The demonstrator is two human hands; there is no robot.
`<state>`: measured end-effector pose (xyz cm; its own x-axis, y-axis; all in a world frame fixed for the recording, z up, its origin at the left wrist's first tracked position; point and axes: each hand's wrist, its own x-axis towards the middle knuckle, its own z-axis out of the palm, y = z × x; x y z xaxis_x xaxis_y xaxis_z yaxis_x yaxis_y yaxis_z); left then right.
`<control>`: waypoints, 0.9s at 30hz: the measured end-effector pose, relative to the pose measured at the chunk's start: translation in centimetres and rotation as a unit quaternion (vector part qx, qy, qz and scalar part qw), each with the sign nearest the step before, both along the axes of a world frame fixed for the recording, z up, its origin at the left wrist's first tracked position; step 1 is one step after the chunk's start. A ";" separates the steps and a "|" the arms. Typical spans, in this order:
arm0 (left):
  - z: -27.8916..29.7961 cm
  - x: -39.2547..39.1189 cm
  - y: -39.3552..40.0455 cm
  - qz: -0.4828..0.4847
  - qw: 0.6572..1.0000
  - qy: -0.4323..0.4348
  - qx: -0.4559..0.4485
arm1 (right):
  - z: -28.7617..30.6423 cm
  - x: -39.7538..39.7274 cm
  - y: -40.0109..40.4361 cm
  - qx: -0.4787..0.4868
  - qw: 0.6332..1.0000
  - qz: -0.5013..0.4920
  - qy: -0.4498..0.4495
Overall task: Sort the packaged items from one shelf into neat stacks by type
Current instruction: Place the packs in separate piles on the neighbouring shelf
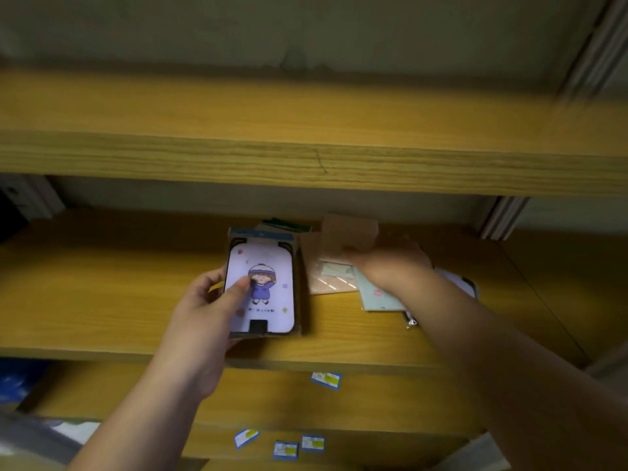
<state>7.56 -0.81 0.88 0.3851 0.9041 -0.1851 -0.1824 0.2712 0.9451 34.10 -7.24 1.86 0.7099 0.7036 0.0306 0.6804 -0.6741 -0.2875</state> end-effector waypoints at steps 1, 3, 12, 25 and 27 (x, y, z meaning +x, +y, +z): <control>0.1 -0.2 -0.3 0.012 1.000 -0.006 -0.003 | -0.3 0.1 0.6 0.005 1.000 -0.002 -0.009; 0.3 -0.5 -0.7 0.027 1.000 -0.005 -0.009 | -0.5 0.4 1.0 0.030 1.000 -0.001 -0.009; 0.5 -1.2 -1.1 0.018 0.999 -0.031 -0.032 | 0.8 0.7 1.0 0.114 0.949 -0.048 0.290; 0.5 1.8 -2.5 -0.044 0.997 -0.050 -0.046 | 2.3 -1.9 -9.6 0.409 0.781 -0.137 0.452; 0.4 3.0 -3.3 -0.069 0.995 -0.046 -0.052 | 2.0 -1.9 -12.5 0.412 0.792 -0.126 0.433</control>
